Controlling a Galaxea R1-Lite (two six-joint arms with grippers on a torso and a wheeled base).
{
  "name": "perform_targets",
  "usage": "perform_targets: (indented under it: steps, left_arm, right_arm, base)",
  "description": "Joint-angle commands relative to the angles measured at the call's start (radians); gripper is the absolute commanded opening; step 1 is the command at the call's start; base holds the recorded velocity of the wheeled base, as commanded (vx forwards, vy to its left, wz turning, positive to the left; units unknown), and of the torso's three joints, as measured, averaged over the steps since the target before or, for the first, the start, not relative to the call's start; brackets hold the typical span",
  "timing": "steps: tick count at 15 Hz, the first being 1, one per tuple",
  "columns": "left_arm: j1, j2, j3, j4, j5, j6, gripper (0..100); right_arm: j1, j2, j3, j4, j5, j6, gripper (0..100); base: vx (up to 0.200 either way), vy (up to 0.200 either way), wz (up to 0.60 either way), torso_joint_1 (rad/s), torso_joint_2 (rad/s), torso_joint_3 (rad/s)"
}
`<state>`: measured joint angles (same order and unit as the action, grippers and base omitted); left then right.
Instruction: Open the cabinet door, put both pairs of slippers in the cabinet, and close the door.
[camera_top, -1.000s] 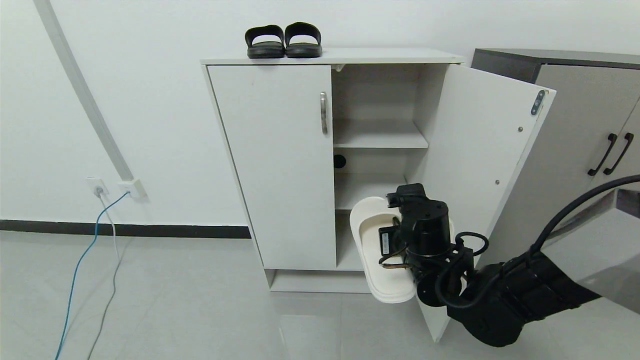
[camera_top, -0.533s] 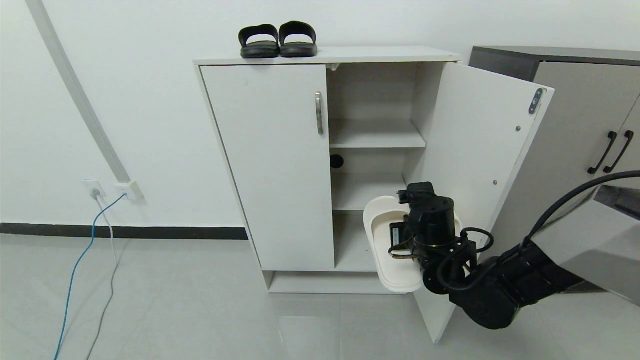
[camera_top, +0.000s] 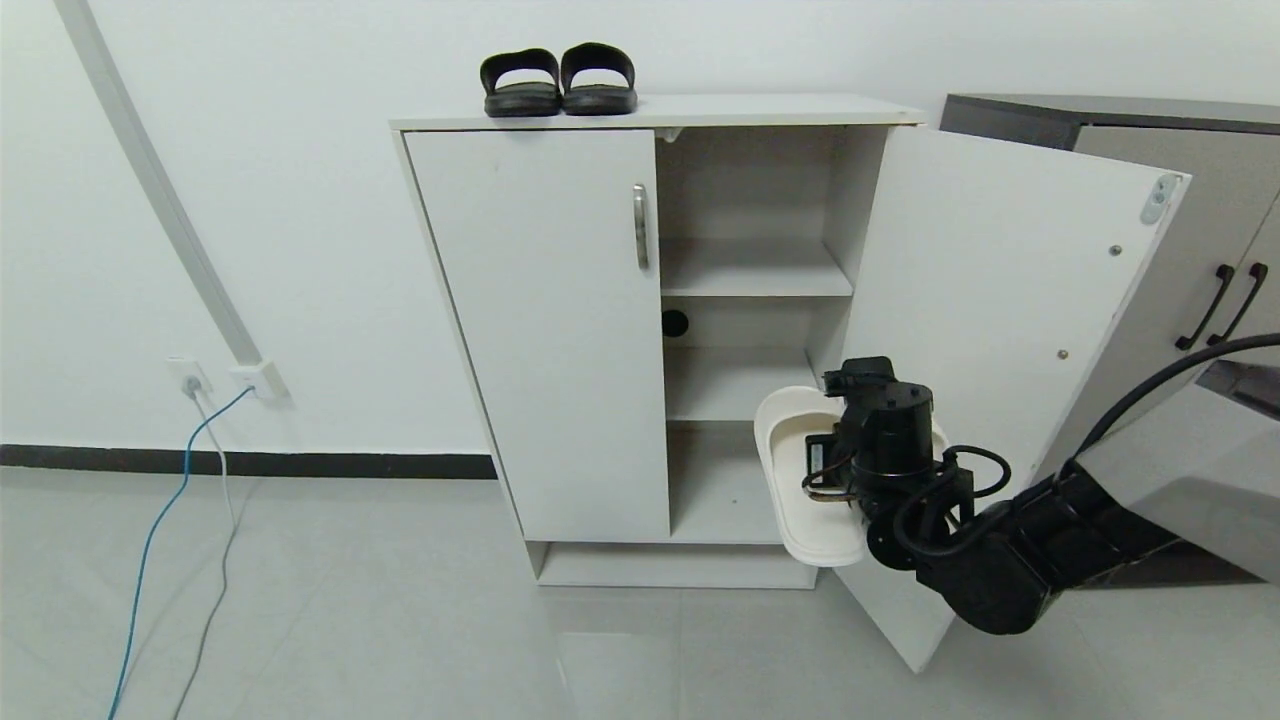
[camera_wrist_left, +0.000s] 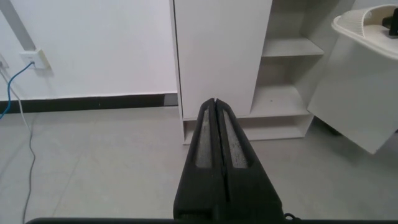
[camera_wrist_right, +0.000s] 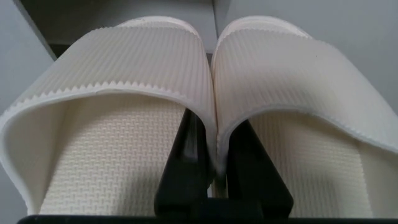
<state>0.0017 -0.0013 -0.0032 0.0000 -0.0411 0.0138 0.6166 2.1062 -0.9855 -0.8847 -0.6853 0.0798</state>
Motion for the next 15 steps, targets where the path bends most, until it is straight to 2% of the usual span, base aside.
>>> perform_targets:
  steps: [1, 3, 6, 9, 15]
  left_arm:
    - [0.0, 0.001, 0.0, 0.0, 0.001, 0.0, 0]
    - [0.0, 0.001, 0.0, 0.0, 0.0, 0.0, 0]
    - [0.0, 0.001, 0.0, 0.0, 0.0, 0.0, 0]
    - [0.0, 0.001, 0.0, 0.0, 0.001, -0.002, 0]
    - [0.0, 0.001, 0.0, 0.0, 0.006, -0.002, 0]
  right_arm:
    - [-0.001, -0.005, 0.001, 0.0, 0.001, 0.0, 0]
    - [0.009, -0.005, 0.001, -0.002, 0.003, 0.0, 0]
    - [0.078, 0.003, -0.007, -0.003, 0.038, 0.003, 0]
    - [0.134, 0.064, -0.088, -0.002, 0.036, 0.017, 0]
    - [0.127, 0.202, -0.166, -0.003, 0.029, 0.075, 0]
  base:
    - [0.0, 0.0, 0.0, 0.0, 0.0, 0.0]
    - [0.0, 0.0, 0.0, 0.0, 0.0, 0.0]
    - [0.0, 0.0, 0.0, 0.0, 0.0, 0.0]
    - [0.0, 0.0, 0.0, 0.0, 0.0, 0.0]
    - [0.0, 0.0, 0.0, 0.0, 0.0, 0.0]
